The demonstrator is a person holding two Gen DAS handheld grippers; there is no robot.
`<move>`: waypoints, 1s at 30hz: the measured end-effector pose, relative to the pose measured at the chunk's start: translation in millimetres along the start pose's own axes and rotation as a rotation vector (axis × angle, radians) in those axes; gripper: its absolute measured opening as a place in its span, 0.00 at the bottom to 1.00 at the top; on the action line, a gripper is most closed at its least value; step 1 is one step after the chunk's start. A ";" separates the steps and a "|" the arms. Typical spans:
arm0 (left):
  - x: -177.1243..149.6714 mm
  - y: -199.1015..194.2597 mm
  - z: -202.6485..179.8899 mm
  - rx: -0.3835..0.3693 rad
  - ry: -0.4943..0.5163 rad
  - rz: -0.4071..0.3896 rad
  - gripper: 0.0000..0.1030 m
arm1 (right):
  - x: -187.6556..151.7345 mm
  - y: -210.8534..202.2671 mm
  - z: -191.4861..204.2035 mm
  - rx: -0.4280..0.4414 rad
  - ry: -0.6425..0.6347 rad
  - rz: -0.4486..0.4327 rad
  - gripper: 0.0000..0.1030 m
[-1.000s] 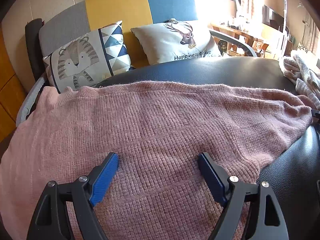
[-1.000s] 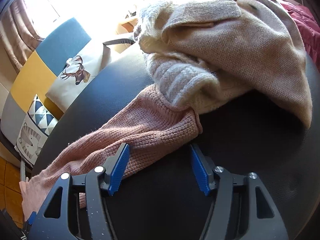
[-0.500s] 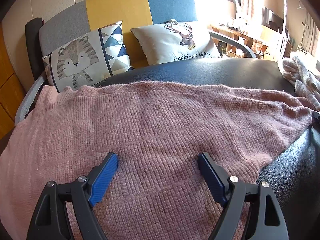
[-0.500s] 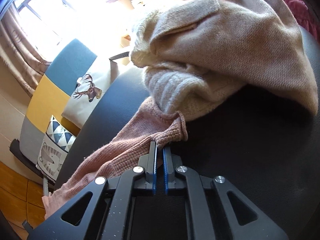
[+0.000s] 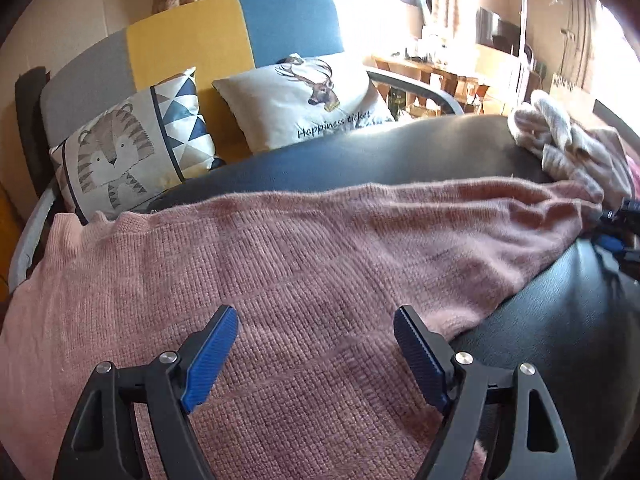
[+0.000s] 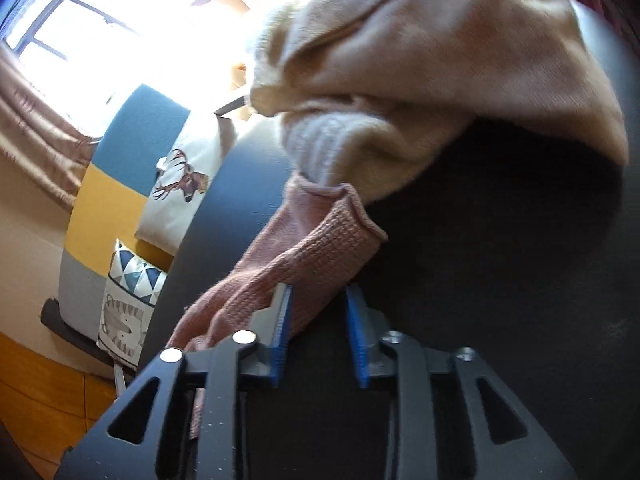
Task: Fold clothes
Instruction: 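Close the right gripper on the pink sleeve cuff, then lift the cuff, fold the sleeve across the sweater body, open right gripper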
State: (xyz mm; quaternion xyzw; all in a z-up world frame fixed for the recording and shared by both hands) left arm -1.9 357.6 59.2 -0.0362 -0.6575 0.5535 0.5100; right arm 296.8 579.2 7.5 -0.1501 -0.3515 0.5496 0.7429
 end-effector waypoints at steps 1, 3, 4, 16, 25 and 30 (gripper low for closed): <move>-2.7 2.2 -0.2 -0.008 0.001 0.005 0.81 | 1.2 -3.3 -5.0 0.040 0.021 -0.012 0.45; -5.1 4.8 1.1 -0.023 -0.006 0.012 0.81 | 6.8 -6.7 -8.6 0.070 0.039 -0.023 0.51; -5.4 7.0 1.5 -0.027 -0.009 0.022 0.81 | 11.0 -4.3 -7.7 0.070 0.037 -0.018 0.54; -6.3 5.6 4.2 -0.033 -0.015 0.010 0.82 | 42.8 -6.5 34.1 0.126 -0.010 -0.080 0.07; 2.1 -21.3 41.7 -0.159 -0.171 -0.017 0.79 | 14.9 -19.6 137.3 0.295 -0.226 -0.022 0.07; -7.0 -51.0 110.7 -0.140 -0.345 -0.069 0.79 | -43.7 -6.7 239.3 0.413 -0.464 0.075 0.07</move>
Point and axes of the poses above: each gripper's, at about its wrist camera, not at the fingertips, and y roughly the way its jaws point, z to its left, x to its top, the point moved 1 cm from there along y, roughly the way its jaws point, and after that the axes turned 5 degrees about x, right-handed, at the moved point
